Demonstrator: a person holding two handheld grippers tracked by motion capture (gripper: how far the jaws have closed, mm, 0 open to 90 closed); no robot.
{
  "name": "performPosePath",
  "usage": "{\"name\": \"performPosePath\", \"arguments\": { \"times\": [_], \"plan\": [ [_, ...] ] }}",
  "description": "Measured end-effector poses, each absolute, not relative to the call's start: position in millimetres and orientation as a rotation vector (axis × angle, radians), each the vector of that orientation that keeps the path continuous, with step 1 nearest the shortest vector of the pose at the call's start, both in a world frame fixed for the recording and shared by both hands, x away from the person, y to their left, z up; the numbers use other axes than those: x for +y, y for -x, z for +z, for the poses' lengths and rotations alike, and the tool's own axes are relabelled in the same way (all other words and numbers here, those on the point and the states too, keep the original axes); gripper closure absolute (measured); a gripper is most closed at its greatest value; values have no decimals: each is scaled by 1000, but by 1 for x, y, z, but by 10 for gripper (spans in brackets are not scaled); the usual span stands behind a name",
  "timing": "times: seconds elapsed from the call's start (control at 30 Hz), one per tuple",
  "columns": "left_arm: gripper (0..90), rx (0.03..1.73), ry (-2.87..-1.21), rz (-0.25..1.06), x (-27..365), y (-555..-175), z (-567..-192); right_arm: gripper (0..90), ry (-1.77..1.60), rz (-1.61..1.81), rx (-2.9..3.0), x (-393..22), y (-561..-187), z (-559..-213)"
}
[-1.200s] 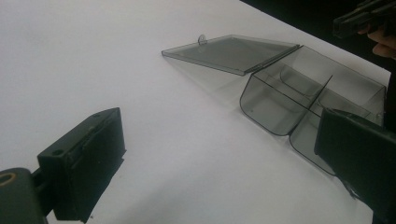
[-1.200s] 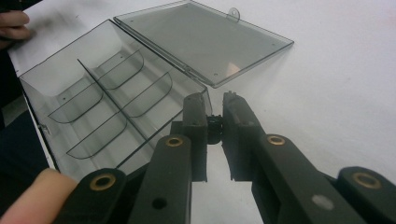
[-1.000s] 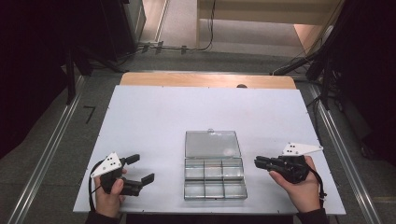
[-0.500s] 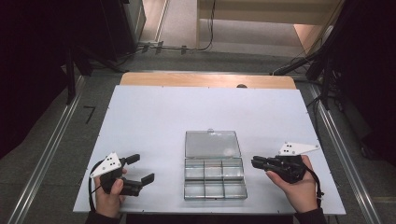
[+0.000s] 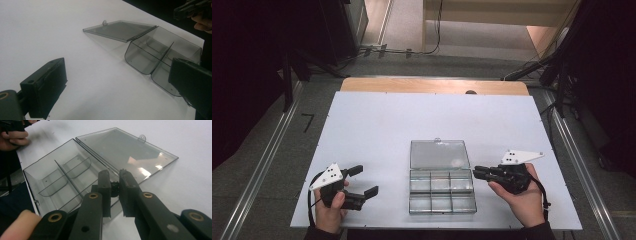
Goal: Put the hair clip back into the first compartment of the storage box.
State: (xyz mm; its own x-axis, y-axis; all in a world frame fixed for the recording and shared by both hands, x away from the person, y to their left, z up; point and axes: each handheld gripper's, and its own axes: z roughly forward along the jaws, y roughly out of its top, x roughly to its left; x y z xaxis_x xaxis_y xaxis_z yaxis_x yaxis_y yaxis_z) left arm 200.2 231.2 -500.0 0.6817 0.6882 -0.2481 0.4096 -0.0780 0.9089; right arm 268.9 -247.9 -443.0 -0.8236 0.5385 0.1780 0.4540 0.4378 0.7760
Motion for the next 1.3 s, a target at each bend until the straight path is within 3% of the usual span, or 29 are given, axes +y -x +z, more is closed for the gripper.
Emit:
{"name": "performPosePath", "arguments": {
  "times": [1.3],
  "plan": [
    [17, 885, -1719, 298, 227, -200, -500, 781, -764, 1365, 2648, -186, -273, -440]
  ]
}}
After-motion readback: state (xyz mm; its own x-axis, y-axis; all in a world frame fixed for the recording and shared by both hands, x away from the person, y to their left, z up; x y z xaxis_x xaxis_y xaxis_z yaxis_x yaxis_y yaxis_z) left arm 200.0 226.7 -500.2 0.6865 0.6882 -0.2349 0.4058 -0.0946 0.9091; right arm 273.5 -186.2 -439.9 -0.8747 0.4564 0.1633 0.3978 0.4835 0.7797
